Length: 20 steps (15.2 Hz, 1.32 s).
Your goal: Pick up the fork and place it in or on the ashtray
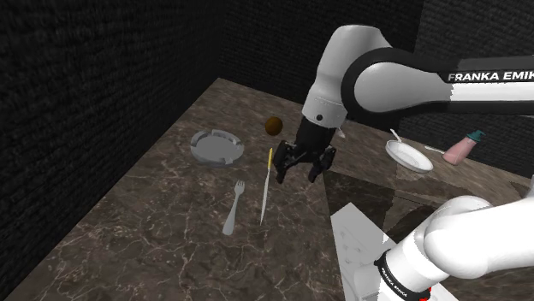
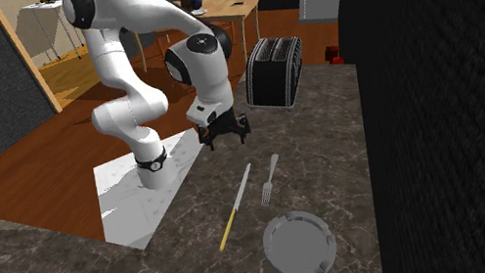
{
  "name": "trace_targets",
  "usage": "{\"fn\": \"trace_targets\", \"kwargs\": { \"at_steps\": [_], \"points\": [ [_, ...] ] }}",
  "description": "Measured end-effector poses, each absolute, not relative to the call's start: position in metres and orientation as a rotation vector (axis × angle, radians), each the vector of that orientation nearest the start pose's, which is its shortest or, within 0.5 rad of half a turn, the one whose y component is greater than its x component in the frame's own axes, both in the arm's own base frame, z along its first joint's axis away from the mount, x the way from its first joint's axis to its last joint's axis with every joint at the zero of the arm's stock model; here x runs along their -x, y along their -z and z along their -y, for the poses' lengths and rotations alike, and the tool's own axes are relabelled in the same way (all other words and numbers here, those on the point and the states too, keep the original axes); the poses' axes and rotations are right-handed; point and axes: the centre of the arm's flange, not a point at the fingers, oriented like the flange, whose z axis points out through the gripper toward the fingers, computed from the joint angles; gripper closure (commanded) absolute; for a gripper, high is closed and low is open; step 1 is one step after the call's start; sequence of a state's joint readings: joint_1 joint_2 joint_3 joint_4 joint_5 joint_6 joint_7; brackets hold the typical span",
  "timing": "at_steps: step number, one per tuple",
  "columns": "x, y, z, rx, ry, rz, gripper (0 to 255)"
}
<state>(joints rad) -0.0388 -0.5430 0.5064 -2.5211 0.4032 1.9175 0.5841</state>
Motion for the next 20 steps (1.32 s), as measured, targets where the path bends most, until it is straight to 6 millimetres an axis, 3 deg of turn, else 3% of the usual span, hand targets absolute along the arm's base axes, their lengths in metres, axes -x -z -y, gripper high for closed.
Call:
{"fn": "trace_targets", "kwargs": {
  "at_steps": [6, 10, 20],
  "points": [
    [-0.362, -0.389, -0.254, 2.962, -0.209, -0.828, 0],
    [-0.395, -0.357, -0.288, 2.902, -0.206, -1.013, 0],
    [-0.399, -0.311, -0.301, 2.872, -0.204, -1.091, 0]
  ]
}}
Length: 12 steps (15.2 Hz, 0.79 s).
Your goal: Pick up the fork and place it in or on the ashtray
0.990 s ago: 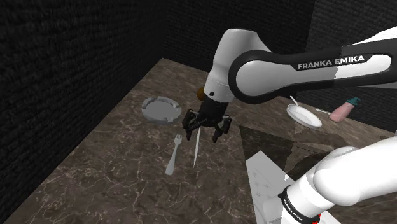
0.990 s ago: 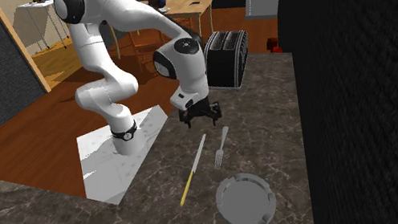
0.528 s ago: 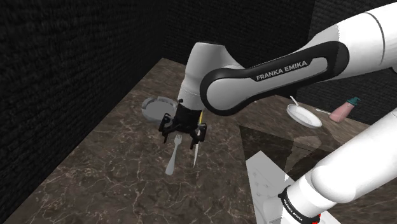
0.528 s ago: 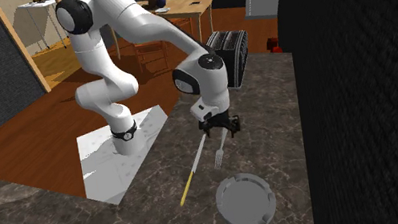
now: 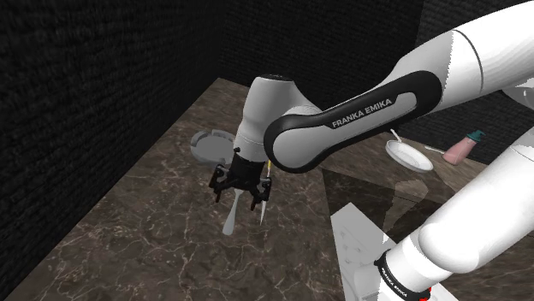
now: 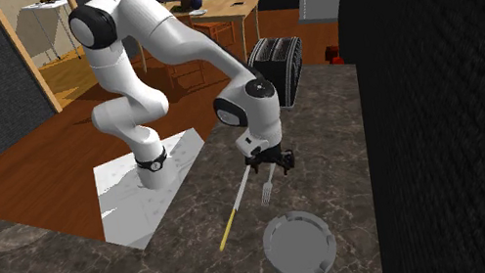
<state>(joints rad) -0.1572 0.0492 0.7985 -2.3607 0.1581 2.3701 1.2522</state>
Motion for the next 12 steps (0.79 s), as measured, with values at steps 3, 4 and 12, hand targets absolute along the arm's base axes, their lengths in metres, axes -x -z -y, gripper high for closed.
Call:
{"fn": "trace_targets", "kwargs": {
  "at_steps": [3, 4, 12],
  "points": [
    [-0.399, -0.3097, -0.3015, 2.872, -0.203, -1.091, 0],
    [-0.399, -0.3096, -0.3015, 2.872, -0.203, -1.091, 0],
    [-0.399, -0.3095, -0.3015, 2.872, -0.204, -1.091, 255]
  ]
}}
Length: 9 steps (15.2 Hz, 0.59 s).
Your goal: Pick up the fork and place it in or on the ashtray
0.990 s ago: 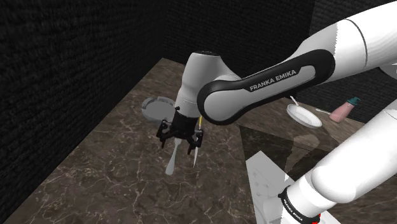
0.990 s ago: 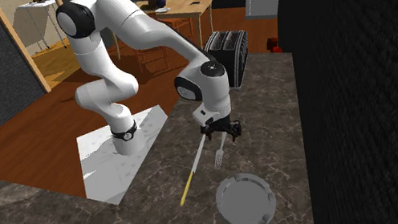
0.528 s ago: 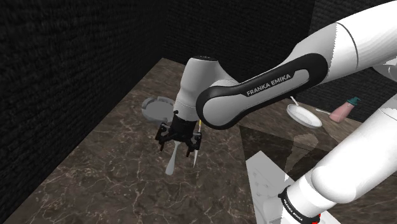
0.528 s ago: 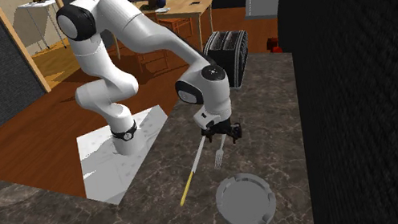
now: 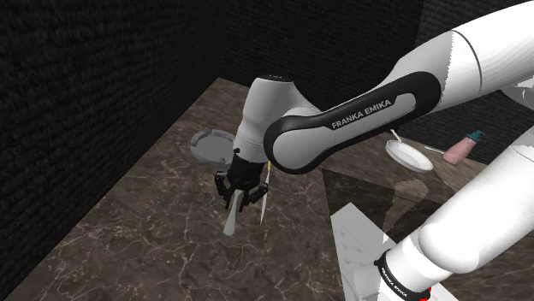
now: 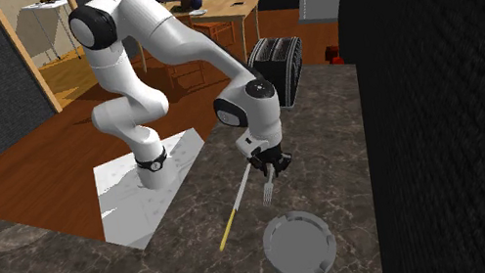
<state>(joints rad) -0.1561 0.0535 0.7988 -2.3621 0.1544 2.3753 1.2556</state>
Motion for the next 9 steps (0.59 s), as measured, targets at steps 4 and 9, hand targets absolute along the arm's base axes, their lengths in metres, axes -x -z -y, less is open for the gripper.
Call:
{"fn": "trace_targets", "kwargs": {
  "at_steps": [4, 9],
  "points": [
    [-0.399, -0.309, -0.301, 2.872, -0.204, -1.091, 255],
    [-0.399, -0.33, -0.301, 2.872, -0.203, -1.091, 255]
  ]
}}
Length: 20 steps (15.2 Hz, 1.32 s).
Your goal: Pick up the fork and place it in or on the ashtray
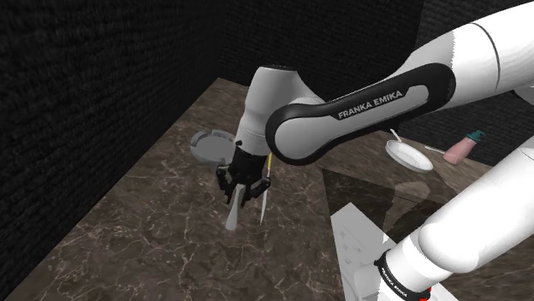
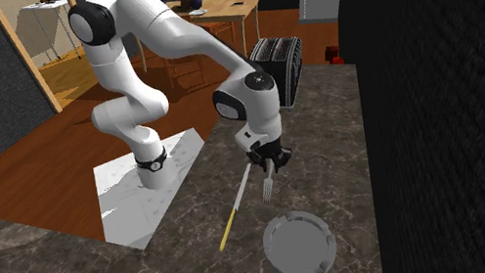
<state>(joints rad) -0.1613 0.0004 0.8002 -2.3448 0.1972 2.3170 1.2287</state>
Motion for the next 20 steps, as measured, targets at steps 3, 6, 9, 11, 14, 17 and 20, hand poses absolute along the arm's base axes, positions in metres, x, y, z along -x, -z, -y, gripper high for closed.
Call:
{"fn": "trace_targets", "kwargs": {
  "at_steps": [3, 6, 9, 11, 14, 17, 20],
  "points": [
    [-0.4, -0.346, -0.301, 2.872, -0.203, -1.091, 255],
    [-0.399, -0.361, -0.301, 2.872, -0.203, -1.091, 255],
    [-0.401, -0.377, -0.302, 2.872, -0.203, -1.091, 255],
    [-0.4, -0.388, -0.302, 2.872, -0.203, -1.091, 255],
    [-0.4, -0.405, -0.301, 2.872, -0.203, -1.091, 255],
    [-0.412, -0.41, -0.298, 2.872, -0.204, -1.09, 255],
    [-0.45, -0.408, -0.286, 2.871, -0.205, -1.091, 255]
  ]
}}
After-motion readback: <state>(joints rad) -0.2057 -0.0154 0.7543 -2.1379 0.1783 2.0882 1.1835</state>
